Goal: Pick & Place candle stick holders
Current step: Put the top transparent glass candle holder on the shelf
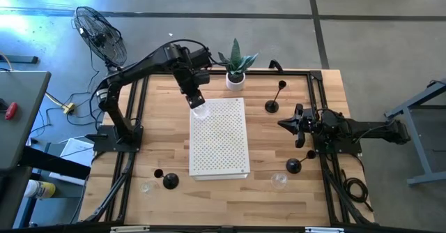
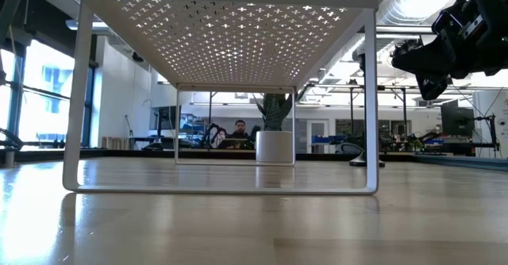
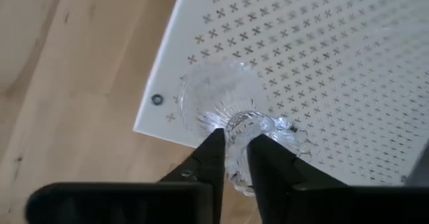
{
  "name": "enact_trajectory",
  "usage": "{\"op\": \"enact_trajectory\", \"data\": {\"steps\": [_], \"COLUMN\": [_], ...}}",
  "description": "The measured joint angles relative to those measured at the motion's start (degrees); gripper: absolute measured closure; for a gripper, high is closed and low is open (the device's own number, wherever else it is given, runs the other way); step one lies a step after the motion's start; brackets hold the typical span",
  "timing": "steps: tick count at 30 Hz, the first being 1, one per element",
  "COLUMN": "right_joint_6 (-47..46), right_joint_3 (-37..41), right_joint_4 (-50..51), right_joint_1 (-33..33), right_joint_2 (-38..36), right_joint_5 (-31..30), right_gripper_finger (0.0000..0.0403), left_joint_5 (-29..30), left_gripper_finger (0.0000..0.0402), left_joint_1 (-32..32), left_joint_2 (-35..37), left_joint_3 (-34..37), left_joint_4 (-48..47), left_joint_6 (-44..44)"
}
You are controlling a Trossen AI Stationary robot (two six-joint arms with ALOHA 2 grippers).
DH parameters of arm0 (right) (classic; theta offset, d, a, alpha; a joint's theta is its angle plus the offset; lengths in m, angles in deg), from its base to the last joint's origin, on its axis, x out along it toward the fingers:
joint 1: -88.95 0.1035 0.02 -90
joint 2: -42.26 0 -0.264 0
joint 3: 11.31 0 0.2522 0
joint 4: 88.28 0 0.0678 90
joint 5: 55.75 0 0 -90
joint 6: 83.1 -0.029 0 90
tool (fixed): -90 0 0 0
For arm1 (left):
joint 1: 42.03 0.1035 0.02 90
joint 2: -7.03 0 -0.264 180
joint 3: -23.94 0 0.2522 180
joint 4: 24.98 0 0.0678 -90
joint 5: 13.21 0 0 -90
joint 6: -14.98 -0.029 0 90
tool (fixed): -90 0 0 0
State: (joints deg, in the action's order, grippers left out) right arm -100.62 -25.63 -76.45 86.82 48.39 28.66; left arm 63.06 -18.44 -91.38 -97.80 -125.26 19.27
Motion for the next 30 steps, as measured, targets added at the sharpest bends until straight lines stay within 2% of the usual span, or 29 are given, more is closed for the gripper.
{"op": "enact_trajectory", "data": {"steps": [6,12,18,30], "right_joint_6": [0.00,0.00,-0.01,-0.04], "right_joint_3": [0.00,0.00,0.00,0.00], "right_joint_4": [0.02,0.04,0.04,0.04], "right_joint_1": [0.00,0.00,0.00,0.00], "right_joint_2": [0.00,0.00,0.00,0.00], "right_joint_5": [0.00,0.00,0.01,0.00], "right_gripper_finger": [0.0402,0.0402,0.0402,0.0402], "left_joint_5": [2.33,2.29,0.27,0.57], "left_gripper_finger": [0.0278,0.0244,0.0239,0.0238], "left_joint_1": [0.00,0.02,0.02,0.02], "left_joint_2": [-0.04,-0.04,-0.04,-0.04], "left_joint_3": [0.07,0.07,0.07,0.07], "left_joint_4": [-0.07,1.19,3.00,-0.89], "left_joint_6": [0.42,0.47,0.53,0.55]}}
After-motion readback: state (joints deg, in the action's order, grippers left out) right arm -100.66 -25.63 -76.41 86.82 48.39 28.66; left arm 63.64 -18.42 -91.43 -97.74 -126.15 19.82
